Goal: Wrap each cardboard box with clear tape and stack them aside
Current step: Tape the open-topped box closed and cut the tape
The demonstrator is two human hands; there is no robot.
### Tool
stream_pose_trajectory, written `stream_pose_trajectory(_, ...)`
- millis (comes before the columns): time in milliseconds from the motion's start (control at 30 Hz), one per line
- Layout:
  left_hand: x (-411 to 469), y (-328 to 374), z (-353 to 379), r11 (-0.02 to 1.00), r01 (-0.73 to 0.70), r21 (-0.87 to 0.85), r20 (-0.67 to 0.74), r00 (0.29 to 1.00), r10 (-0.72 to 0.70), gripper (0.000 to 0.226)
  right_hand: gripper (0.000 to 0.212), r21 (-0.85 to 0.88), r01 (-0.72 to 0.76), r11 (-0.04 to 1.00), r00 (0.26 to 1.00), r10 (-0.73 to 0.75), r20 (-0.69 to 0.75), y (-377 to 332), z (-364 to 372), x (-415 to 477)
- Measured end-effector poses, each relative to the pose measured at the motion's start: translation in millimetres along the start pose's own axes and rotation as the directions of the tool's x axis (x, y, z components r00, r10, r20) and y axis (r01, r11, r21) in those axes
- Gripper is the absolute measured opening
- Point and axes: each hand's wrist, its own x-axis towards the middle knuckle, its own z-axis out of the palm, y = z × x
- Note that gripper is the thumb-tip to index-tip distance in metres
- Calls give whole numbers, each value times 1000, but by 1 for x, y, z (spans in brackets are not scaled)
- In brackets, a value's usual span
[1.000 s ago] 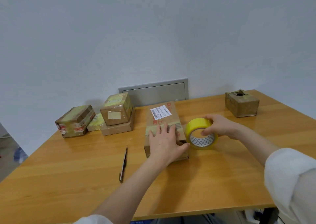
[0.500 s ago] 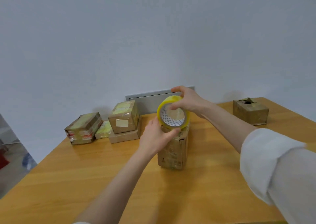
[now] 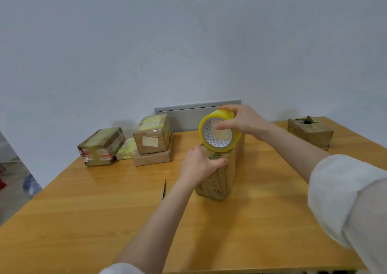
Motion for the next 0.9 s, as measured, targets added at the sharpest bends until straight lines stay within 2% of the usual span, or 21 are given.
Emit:
stream_pose_trajectory(133, 0, 1, 4, 997, -18, 73, -41, 999, 21, 81, 56, -20, -18, 1000, 999, 17, -29, -1, -17, -7)
stream_pose_trajectory(267, 2, 1, 3, 997, -10, 81, -47, 999, 14, 78, 37, -42, -34, 999, 998, 36, 54, -8, -36, -14)
stream_pose_trajectory(367, 5, -5, -5, 999, 42, 2, -45, 998, -42, 74, 24, -175, -48, 983, 989, 72, 130, -11, -50, -25)
stream_pose_trajectory(500, 3, -4, -8, 999, 28, 45, -23, 999, -27, 75, 18, -89, -124, 988, 983, 134, 122, 7, -55, -42)
stream_pose_trajectory(633, 1, 0, -7, 998, 22, 53, -6, 1000, -22, 88, 16, -86, -133, 987, 982, 143, 122, 19, -48, -49)
stream_pose_trajectory(733, 0, 1, -7, 996, 18, 92, 34, 999, -21, 89, 17, -65, -142, 988, 981, 149, 123, 23, -46, -49)
stream_pose_trajectory(800, -3, 4, -5, 977, -61, 203, 30, 998, 56, 87, 20, -85, -130, 988, 981, 141, 136, 31, -39, -52)
stream_pose_trajectory(900, -5, 19, -8, 846, -354, 399, 37, 928, 371, 89, 23, -38, -113, 993, 988, 116, 104, 44, -28, -53)
